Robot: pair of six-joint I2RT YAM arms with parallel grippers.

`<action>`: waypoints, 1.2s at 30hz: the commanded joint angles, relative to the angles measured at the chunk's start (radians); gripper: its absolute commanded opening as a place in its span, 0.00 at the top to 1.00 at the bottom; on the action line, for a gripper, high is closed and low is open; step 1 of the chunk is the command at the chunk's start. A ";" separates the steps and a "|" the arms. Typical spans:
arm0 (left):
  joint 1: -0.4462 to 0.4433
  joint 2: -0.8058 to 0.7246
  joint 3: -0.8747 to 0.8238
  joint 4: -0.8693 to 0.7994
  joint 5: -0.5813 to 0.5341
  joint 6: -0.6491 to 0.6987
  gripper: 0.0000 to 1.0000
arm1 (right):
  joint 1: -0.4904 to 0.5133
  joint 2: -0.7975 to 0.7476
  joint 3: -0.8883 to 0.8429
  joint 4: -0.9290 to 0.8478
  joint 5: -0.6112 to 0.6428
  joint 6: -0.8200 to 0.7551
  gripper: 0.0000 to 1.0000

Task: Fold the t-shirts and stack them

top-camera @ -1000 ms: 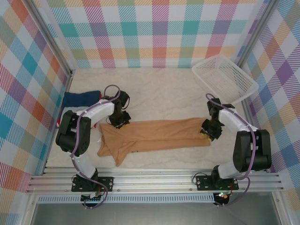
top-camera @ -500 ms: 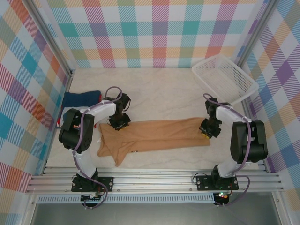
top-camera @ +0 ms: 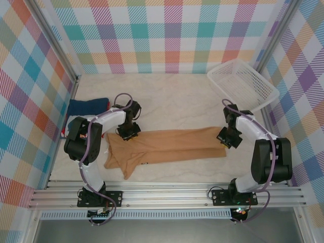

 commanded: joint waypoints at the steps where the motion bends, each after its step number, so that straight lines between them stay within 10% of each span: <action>1: 0.017 0.049 -0.004 -0.020 -0.043 0.012 0.84 | 0.006 -0.035 0.011 -0.079 0.017 -0.002 1.00; 14: 0.014 0.018 0.030 -0.045 -0.030 0.016 0.81 | 0.006 0.115 0.035 -0.081 0.008 -0.013 0.98; 21: 0.016 -0.129 0.111 -0.194 -0.036 0.002 0.48 | 0.059 0.016 0.145 -0.111 0.090 -0.075 0.71; 29: 0.094 -0.057 -0.005 -0.138 0.074 0.003 0.68 | 0.201 0.200 0.158 0.195 -0.182 -0.048 0.75; 36: 0.100 0.110 0.088 -0.090 0.108 0.057 0.73 | 0.162 0.421 0.296 0.113 -0.099 -0.066 0.75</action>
